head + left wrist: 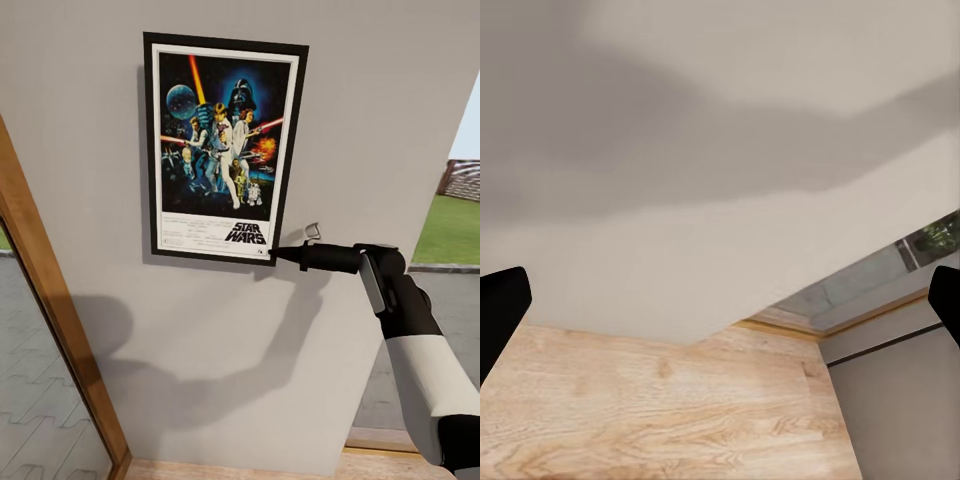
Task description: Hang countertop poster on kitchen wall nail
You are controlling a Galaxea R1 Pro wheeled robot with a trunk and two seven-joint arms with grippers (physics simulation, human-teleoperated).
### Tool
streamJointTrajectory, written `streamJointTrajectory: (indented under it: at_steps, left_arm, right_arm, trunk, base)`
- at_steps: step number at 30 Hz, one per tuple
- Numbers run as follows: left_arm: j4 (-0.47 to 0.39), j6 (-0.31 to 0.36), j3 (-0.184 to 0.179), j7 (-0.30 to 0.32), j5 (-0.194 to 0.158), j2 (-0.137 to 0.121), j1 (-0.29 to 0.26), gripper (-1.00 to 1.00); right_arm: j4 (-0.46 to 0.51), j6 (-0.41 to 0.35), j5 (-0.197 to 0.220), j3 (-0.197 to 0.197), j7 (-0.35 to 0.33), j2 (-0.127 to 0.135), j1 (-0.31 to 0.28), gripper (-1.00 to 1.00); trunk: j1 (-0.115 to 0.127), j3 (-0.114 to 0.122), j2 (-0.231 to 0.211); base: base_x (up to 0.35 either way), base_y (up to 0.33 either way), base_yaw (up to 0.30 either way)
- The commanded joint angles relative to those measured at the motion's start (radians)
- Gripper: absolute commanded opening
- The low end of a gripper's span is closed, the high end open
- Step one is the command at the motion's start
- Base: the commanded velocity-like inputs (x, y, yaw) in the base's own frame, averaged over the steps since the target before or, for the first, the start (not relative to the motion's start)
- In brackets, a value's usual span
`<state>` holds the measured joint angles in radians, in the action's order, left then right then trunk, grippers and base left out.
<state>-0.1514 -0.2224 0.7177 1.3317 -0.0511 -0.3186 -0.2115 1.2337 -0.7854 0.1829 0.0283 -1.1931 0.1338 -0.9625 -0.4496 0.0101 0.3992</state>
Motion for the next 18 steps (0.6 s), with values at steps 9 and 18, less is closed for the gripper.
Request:
streamJointTrajectory:
  at_steps: [9,18]
  left_arm:
    - [0.001,-0.006,-0.004,0.001,-0.006,0.000,0.000,1.00]
    - [0.001,-0.006,-0.004,0.001,-0.006,-0.001,0.000,1.00]
  right_arm:
    - [0.001,-0.006,0.007,0.002,0.001,0.000,0.000,-1.00]
    - [0.001,-0.006,0.007,0.002,0.001,0.000,0.000,-1.00]
  trunk:
    - [0.000,0.000,0.001]
    - [0.000,0.000,0.001]
  base:
    - [0.000,0.000,0.000]
    - [0.000,0.000,0.000]
